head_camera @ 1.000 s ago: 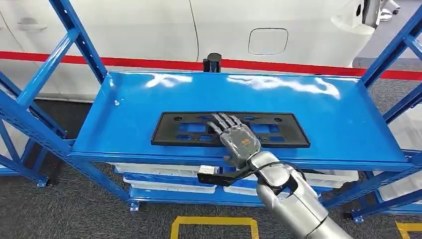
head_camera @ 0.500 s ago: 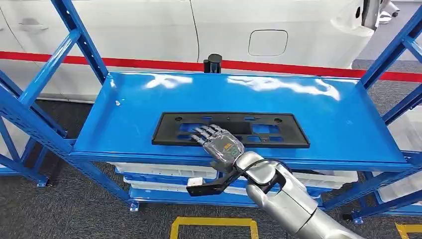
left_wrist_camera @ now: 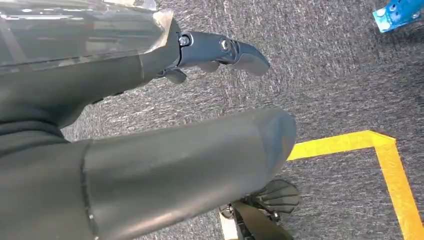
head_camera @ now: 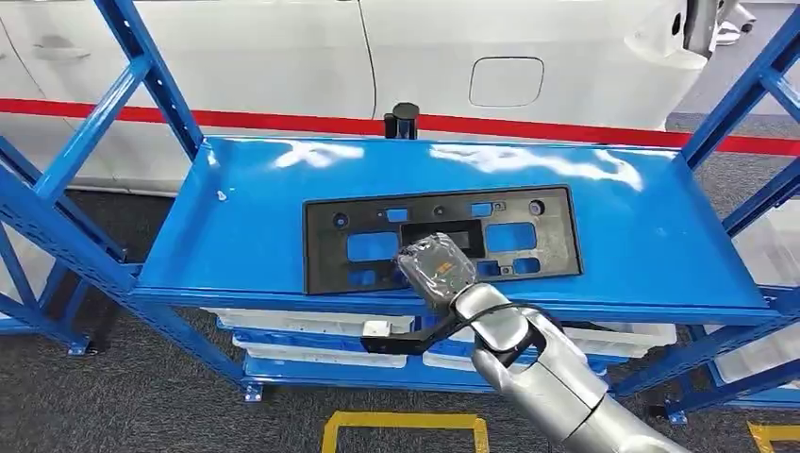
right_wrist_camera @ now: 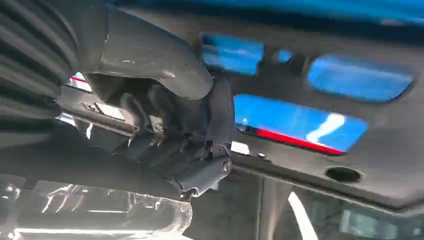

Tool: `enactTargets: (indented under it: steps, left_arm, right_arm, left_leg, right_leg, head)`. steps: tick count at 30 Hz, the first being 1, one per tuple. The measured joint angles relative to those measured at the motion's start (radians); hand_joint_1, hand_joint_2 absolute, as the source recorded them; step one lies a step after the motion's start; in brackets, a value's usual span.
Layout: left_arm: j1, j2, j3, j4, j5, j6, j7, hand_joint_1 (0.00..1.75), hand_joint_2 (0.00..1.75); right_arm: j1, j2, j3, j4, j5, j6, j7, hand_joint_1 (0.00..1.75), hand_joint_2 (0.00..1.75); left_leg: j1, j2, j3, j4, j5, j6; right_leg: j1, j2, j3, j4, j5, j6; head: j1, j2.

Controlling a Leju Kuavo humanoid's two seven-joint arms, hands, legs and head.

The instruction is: Take the parts from the cabinet and place them on the table.

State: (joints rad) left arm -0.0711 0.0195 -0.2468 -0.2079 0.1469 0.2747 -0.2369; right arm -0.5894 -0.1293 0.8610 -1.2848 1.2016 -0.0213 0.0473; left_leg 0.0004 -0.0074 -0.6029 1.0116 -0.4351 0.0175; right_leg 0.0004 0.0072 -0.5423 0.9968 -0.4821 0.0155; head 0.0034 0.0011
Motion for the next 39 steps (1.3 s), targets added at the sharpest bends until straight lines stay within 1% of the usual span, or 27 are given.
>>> enactTargets:
  steps: [5,7,10,11,12,13,14,16,23,26,27,28,30,35,39]
  left_arm:
    - [0.0,-0.002,0.0,0.0,0.0,0.0,0.0,0.0,0.0]
    - [0.0,-0.003,0.0,0.0,0.0,0.002,0.0,0.0,0.0]
    - [0.0,-0.003,0.0,0.0,-0.001,0.011,0.0,0.0,0.0]
    - [0.0,-0.003,0.0,0.0,-0.002,0.013,0.0,0.0,0.0]
    - [0.0,-0.003,0.0,0.0,-0.002,0.013,0.0,0.0,0.0]
    - [0.0,-0.003,0.0,0.0,-0.002,0.014,0.0,0.0,0.0]
    - [0.0,-0.003,0.0,0.0,-0.002,0.014,0.0,0.0,0.0]
    - [0.0,-0.004,0.0,0.0,-0.002,0.015,0.0,0.0,0.0]
    - [0.0,-0.004,0.0,0.0,-0.002,0.021,-0.001,0.0,0.0]
    - [0.0,-0.004,0.0,0.0,-0.003,0.022,-0.001,0.0,0.0]
    - [0.0,-0.004,0.0,0.0,-0.004,0.024,-0.001,0.0,0.0]
    - [0.0,-0.004,0.001,0.0,-0.005,0.026,-0.001,0.0,0.0]
    - [0.0,-0.005,0.001,0.0,-0.006,0.03,-0.001,0.0,0.0]
    - [0.0,-0.005,0.001,0.0,-0.006,0.031,-0.001,0.0,0.0]
    - [0.002,-0.005,0.001,0.0,-0.006,0.031,-0.003,0.0,0.0]
  right_arm:
    - [0.005,-0.003,-0.011,0.0,0.001,-0.006,0.002,1.66,1.75]
    - [0.011,-0.003,-0.024,0.0,0.009,-0.016,0.01,1.71,1.75]
    - [0.013,-0.003,-0.043,-0.002,0.023,-0.031,0.016,1.71,1.75]
    - [0.015,-0.002,-0.05,-0.003,0.028,-0.034,0.018,1.69,1.75]
    - [0.016,-0.002,-0.054,-0.003,0.032,-0.036,0.018,1.62,1.75]
    - [0.016,-0.002,-0.056,-0.003,0.035,-0.037,0.019,0.1,1.75]
    - [0.017,-0.002,-0.058,-0.003,0.037,-0.04,0.019,0.0,1.75]
    - [0.019,-0.002,-0.061,-0.003,0.044,-0.052,0.021,0.0,1.75]
    - [0.028,0.006,-0.085,-0.003,0.064,-0.133,0.028,0.0,1.75]
    - [0.04,0.006,-0.104,-0.019,0.068,-0.19,0.03,0.0,1.75]
    - [0.048,0.006,-0.115,-0.036,0.069,-0.233,0.03,0.0,1.75]
    - [0.054,0.006,-0.124,-0.052,0.071,-0.26,0.03,0.0,1.75]
    - [0.066,0.005,-0.148,-0.09,0.074,-0.295,0.032,0.0,1.75]
    - [0.084,-0.004,-0.183,-0.157,0.082,-0.31,0.039,0.0,1.75]
    - [0.111,-0.017,-0.204,-0.222,0.096,-0.305,0.061,0.0,1.75]
  left_leg:
    - [0.0,0.0,0.0,0.0,0.0,0.0]
    - [0.0,0.0,0.0,0.0,0.0,0.0]
    - [0.0,0.0,0.0,0.0,0.0,0.0]
    - [0.0,0.0,0.0,0.0,0.0,0.0]
    - [0.0,0.0,0.0,0.0,0.0,0.0]
    - [0.0,0.0,0.0,0.0,0.0,0.0]
    - [0.0,0.0,0.0,0.0,0.0,0.0]
    - [0.0,0.0,0.0,0.0,0.0,0.0]
    - [0.0,0.0,0.0,0.0,0.0,0.0]
    - [0.0,0.0,0.0,0.0,0.0,0.0]
    - [0.0,0.0,0.0,0.0,0.0,0.0]
    - [0.0,0.0,0.0,0.0,0.0,0.0]
    - [0.0,0.0,0.0,0.0,0.0,0.0]
    - [0.0,0.0,0.0,0.0,0.0,0.0]
    - [0.0,0.0,0.0,0.0,0.0,0.0]
  right_leg:
    - [0.0,0.0,0.0,0.0,0.0,0.0]
    - [0.0,0.0,0.0,0.0,0.0,0.0]
    - [0.0,0.0,0.0,0.0,0.0,0.0]
    - [0.0,0.0,0.0,0.0,0.0,0.0]
    - [0.0,0.0,0.0,0.0,0.0,0.0]
    - [0.0,0.0,0.0,0.0,0.0,0.0]
    - [0.0,0.0,0.0,0.0,0.0,0.0]
    - [0.0,0.0,0.0,0.0,0.0,0.0]
    - [0.0,0.0,0.0,0.0,0.0,0.0]
    - [0.0,0.0,0.0,0.0,0.0,0.0]
    - [0.0,0.0,0.0,0.0,0.0,0.0]
    - [0.0,0.0,0.0,0.0,0.0,0.0]
    - [0.0,0.0,0.0,0.0,0.0,0.0]
    - [0.0,0.0,0.0,0.0,0.0,0.0]
    - [0.0,0.0,0.0,0.0,0.0,0.0]
  head:
    - [0.0,0.0]
    - [0.0,0.0]
    - [0.0,0.0]
    - [0.0,0.0]
    - [0.0,0.0]
    - [0.0,0.0]
    - [0.0,0.0]
    - [0.0,0.0]
    - [0.0,0.0]
    - [0.0,0.0]
    - [0.0,0.0]
    - [0.0,0.0]
    - [0.0,0.0]
    - [0.0,0.0]
    - [0.0,0.0]
